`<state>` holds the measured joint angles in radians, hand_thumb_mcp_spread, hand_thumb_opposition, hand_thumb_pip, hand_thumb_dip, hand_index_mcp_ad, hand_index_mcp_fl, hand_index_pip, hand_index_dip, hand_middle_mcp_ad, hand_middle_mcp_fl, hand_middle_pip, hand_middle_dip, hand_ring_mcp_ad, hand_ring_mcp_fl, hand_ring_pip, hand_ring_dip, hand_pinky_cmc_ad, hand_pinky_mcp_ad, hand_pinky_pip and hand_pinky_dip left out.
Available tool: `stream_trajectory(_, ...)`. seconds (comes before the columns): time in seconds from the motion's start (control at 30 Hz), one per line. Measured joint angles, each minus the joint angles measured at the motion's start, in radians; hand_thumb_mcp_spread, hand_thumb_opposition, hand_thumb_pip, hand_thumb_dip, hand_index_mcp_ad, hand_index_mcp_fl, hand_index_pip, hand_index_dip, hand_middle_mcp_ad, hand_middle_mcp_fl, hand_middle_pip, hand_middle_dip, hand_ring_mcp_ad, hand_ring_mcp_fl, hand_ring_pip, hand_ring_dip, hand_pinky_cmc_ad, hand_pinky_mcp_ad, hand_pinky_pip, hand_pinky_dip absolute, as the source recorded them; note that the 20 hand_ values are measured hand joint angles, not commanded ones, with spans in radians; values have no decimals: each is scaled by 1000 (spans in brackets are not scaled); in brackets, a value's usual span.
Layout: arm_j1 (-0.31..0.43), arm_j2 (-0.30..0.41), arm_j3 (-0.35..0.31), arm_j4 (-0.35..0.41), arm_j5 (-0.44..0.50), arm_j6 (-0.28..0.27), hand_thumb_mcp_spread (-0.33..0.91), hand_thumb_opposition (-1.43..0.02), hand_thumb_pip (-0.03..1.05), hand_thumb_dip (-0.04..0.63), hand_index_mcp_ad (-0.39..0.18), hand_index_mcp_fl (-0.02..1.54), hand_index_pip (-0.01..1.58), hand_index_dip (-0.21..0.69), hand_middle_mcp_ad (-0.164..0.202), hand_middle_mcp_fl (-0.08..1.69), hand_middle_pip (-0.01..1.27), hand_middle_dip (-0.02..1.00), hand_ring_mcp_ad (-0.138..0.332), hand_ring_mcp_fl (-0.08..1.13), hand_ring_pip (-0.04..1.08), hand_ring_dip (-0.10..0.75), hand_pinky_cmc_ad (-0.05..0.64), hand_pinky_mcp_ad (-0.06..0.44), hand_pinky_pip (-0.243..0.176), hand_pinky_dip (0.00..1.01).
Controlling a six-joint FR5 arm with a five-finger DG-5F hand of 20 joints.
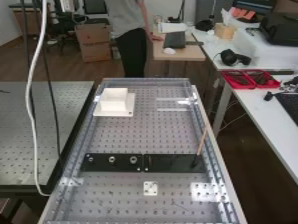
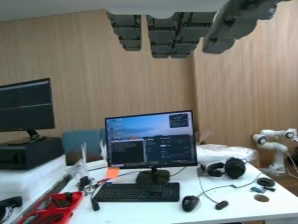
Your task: Grab the pcb board and place it in the clear container
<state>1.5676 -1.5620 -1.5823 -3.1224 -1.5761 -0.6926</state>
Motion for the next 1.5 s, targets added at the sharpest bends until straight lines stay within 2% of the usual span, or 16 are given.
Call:
stream_trajectory(0.13, 0, 0, 0, 3, 0, 1, 24, -21, 17, 2, -7, -3, 21, 10, 54, 7, 19, 23, 3, 19, 14, 12, 52, 52, -10, 30)
stream_trajectory(0.2, 0, -1, 1, 3, -1, 1, 101, -188, 96, 9, 21, -7, 23, 10, 63, 5, 54, 23, 12, 7, 26, 12, 65, 47, -10, 103)
stream_trajectory(0.23, 0, -2, 2, 3, -1, 1, 124, -255, 99, 5, 24, -10, 21, 10, 66, 3, 72, 23, 10, 12, 24, 12, 87, 68, -10, 138)
stream_trajectory(0.3, 0, -3, 3, 3, -1, 2, 141, -394, 96, 5, 51, 9, 54, 10, 65, 10, 93, 24, 58, 10, 59, 9, 145, 113, -24, 209)
stream_trajectory(0.4, 0, -5, 5, 3, -1, 3, 155, -504, 96, 3, 82, 9, 72, 10, 93, 7, 110, 24, 105, 17, 75, 5, 227, 166, -45, 267)
stream_trajectory(0.47, 0, -5, 7, 4, -2, 3, 152, -541, 99, 7, 89, 9, 72, 10, 112, 5, 122, 24, 138, 17, 75, -2, 262, 180, -75, 295)
stream_trajectory(0.53, 0, -6, 8, 4, -3, 3, 168, -572, 99, 7, 101, 21, 72, 10, 113, 5, 126, 24, 155, 12, 86, -2, 283, 201, -87, 321)
stream_trajectory(0.57, 0, -6, 8, 4, -3, 4, 168, -572, 96, 7, 103, 38, 75, 10, 124, 9, 126, 24, 152, 16, 89, -2, 283, 195, -91, 323)
stream_trajectory(0.6, 0, -6, 8, 4, -3, 4, 166, -586, 96, 7, 105, 42, 87, 10, 131, 3, 126, 24, 164, 16, 87, -2, 298, 213, -91, 337)
stream_trajectory(0.67, -1, -7, 9, 4, -4, 5, 166, -606, 99, 7, 119, 42, 87, 10, 129, 9, 140, 24, 175, 33, 91, -2, 300, 213, -87, 354)
stream_trajectory(0.7, -1, -8, 9, 3, -4, 5, 169, -607, 99, 7, 119, 42, 86, 10, 133, 9, 140, 24, 169, 31, 91, -2, 316, 215, -105, 351)
stream_trajectory(0.77, -2, -10, 10, 3, -5, 7, 168, -620, 99, 7, 119, 42, 87, 10, 145, 9, 140, 24, 176, 31, 91, -2, 312, 230, -106, 361)
stream_trajectory(1.0, -3, -16, 4, 6, -9, 14, 168, -634, 96, 7, 119, 44, 87, 10, 147, 12, 141, 24, 183, 51, 91, -2, 333, 234, -110, 368)
stream_trajectory(1.1, -3, -18, -8, 18, -8, 15, 168, -634, 96, 7, 138, 40, 86, 10, 154, 5, 143, 24, 183, 51, 87, -2, 333, 234, -115, 365)
stream_trajectory(1.23, -2, -21, -31, 41, -5, 19, 168, -634, 96, 7, 138, 40, 86, 10, 161, 7, 143, 24, 202, 47, 89, -2, 335, 230, -119, 374)
stream_trajectory(1.5, 1, -28, -92, 96, 13, 30, 171, -634, 99, 7, 138, 40, 86, 10, 161, 3, 143, 24, 201, 47, 89, -2, 335, 230, -119, 372)
